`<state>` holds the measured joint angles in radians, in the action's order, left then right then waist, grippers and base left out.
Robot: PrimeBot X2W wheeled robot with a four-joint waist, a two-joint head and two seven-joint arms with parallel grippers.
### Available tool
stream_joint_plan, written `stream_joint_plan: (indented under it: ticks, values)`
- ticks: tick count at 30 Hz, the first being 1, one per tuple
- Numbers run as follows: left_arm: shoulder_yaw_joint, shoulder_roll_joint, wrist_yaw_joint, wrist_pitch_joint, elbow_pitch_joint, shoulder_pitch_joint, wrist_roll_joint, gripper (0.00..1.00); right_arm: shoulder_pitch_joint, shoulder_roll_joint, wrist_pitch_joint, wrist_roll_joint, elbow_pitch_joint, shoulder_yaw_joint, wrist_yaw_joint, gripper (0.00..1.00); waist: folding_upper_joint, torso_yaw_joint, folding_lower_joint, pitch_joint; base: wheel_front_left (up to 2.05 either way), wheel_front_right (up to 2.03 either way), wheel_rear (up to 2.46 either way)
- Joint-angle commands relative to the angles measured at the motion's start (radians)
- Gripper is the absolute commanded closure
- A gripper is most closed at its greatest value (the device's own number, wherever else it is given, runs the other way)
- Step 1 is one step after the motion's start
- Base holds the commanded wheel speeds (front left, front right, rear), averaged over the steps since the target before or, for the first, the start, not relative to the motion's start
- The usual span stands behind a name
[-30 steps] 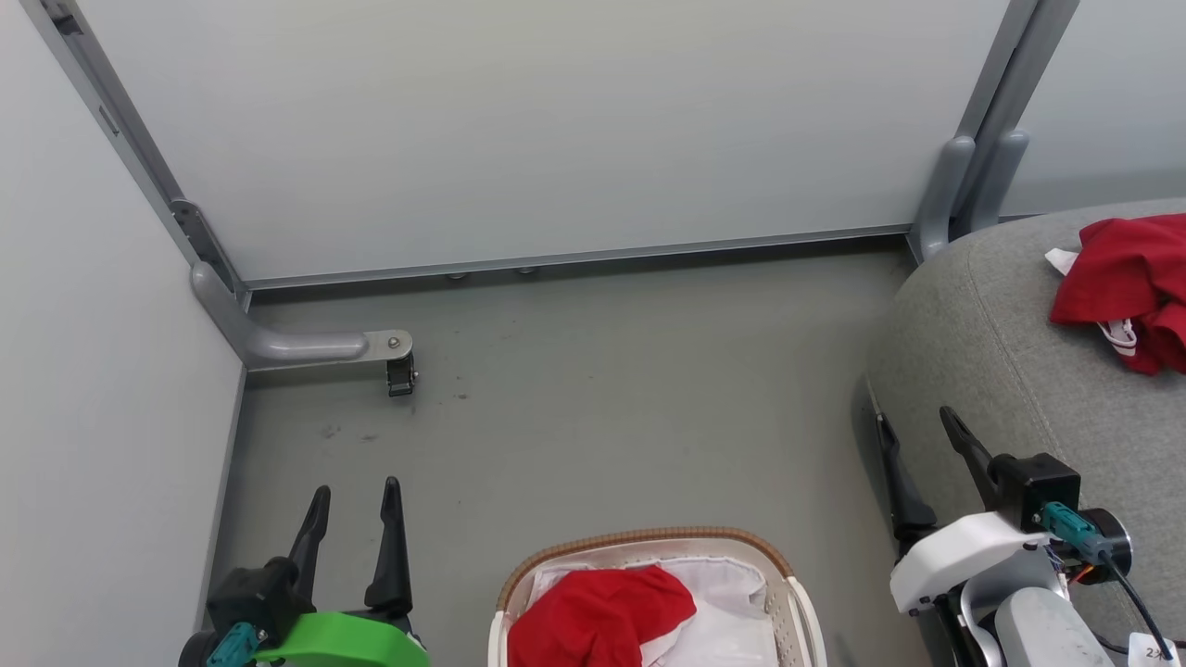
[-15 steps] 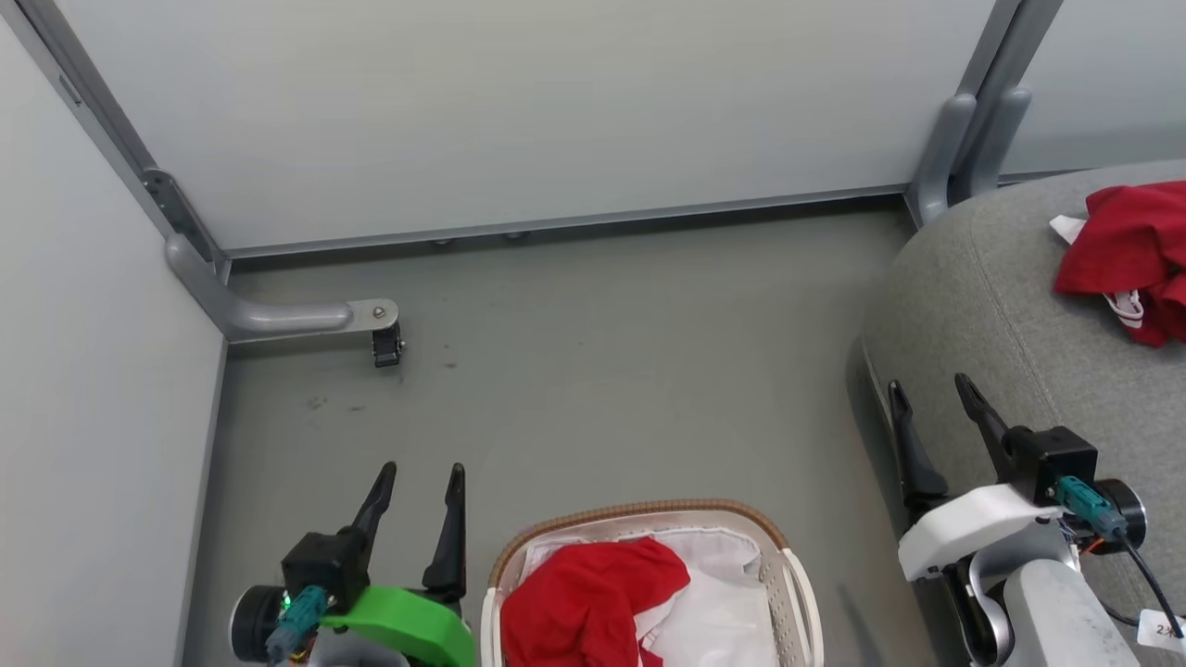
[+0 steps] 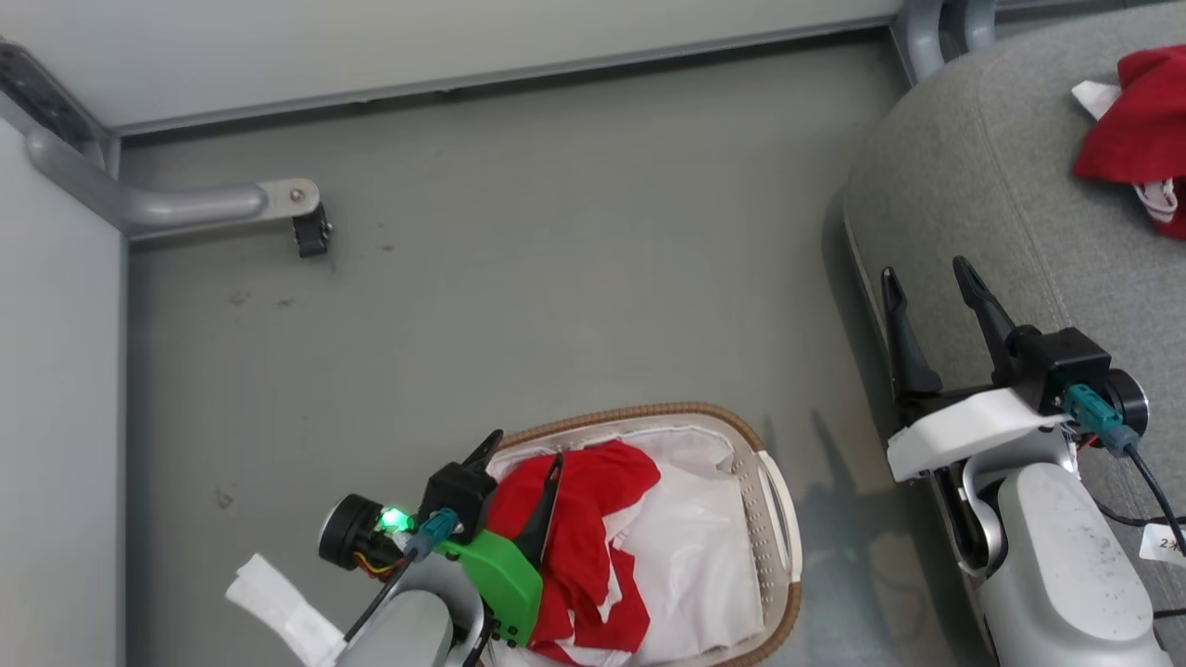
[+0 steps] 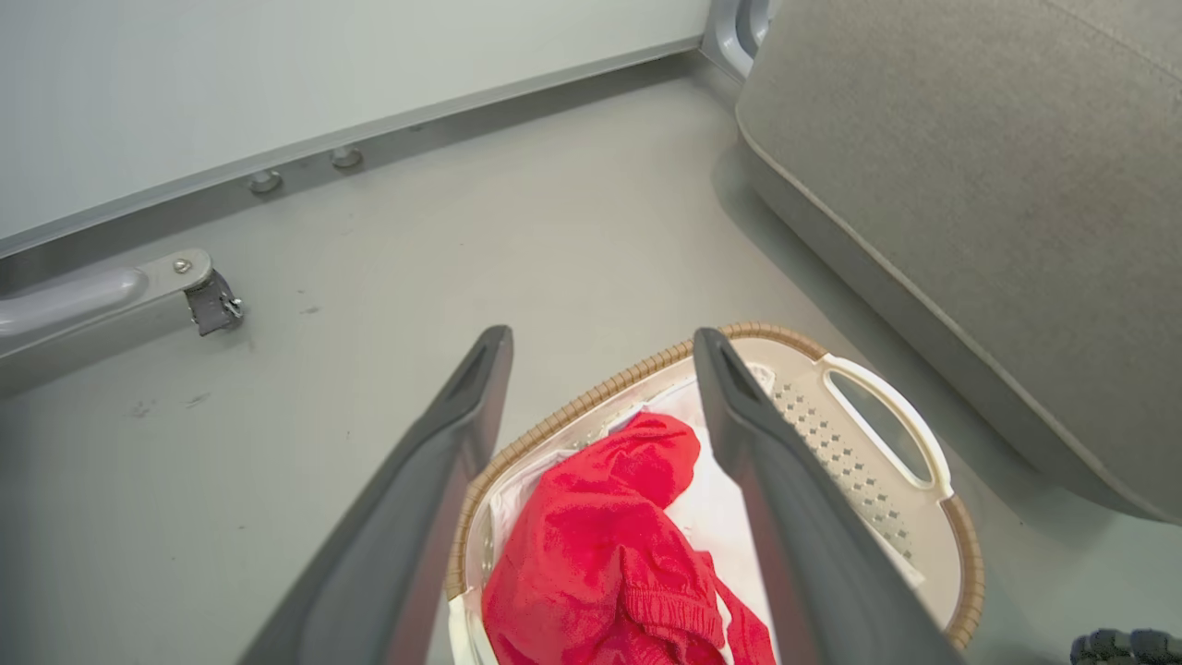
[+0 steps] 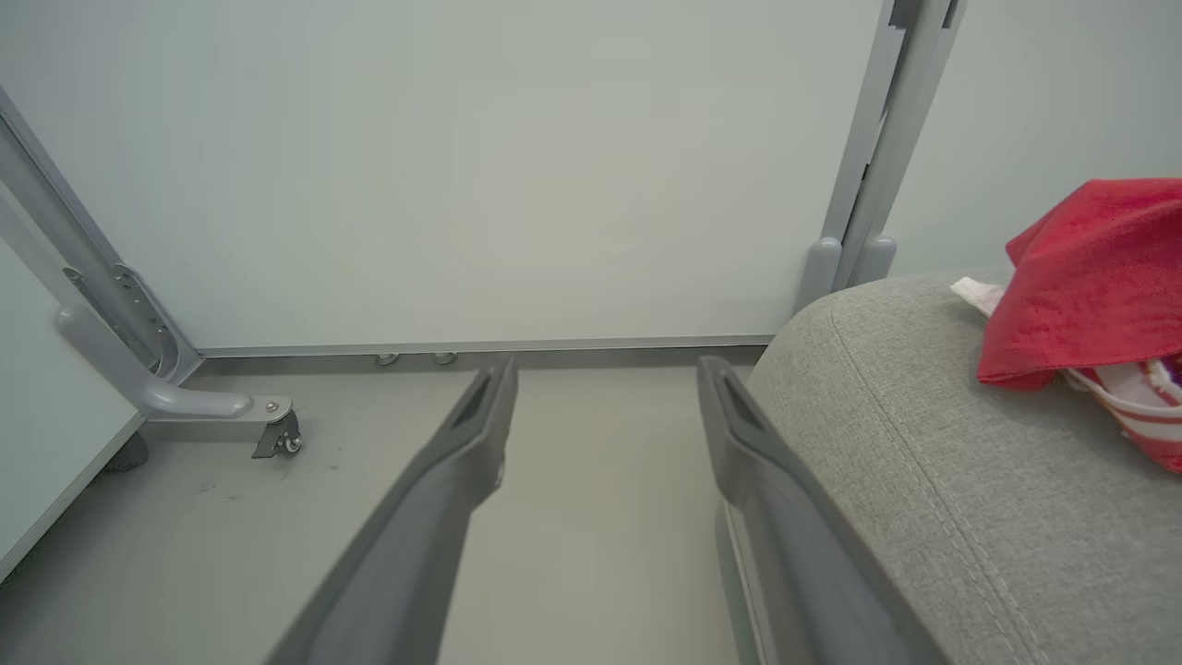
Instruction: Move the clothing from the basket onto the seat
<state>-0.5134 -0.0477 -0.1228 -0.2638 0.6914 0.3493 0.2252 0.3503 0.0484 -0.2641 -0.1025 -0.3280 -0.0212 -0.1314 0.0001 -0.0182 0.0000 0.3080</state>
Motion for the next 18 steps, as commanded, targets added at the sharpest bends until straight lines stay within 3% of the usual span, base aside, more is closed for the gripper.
stream_joint_plan:
  ticks: [1, 11, 18]
  values:
    - [-0.026, -0.005, -0.003, 0.001, 0.034, 0.046, -0.018, 0.00, 0.024, 0.004, -0.001, -0.011, 0.008, 0.004, 0.001, 0.00, -0.0001, -0.084, 0.0000, 0.150, 0.00, 0.00, 0.00]
    - [-0.226, -0.006, -0.008, 0.042, 0.284, 0.215, -0.087, 0.00, 0.100, 0.003, -0.001, -0.056, 0.036, 0.025, 0.001, 0.00, -0.0001, -0.159, 0.0000, 0.323, 0.00, 0.00, 0.00]
    - [-0.334, -0.006, -0.007, 0.076, 0.396, 0.293, -0.074, 0.00, 0.130, 0.003, -0.001, -0.087, 0.050, 0.049, 0.001, 0.00, -0.0001, -0.197, 0.0000, 0.411, 0.00, 0.00, 0.00]
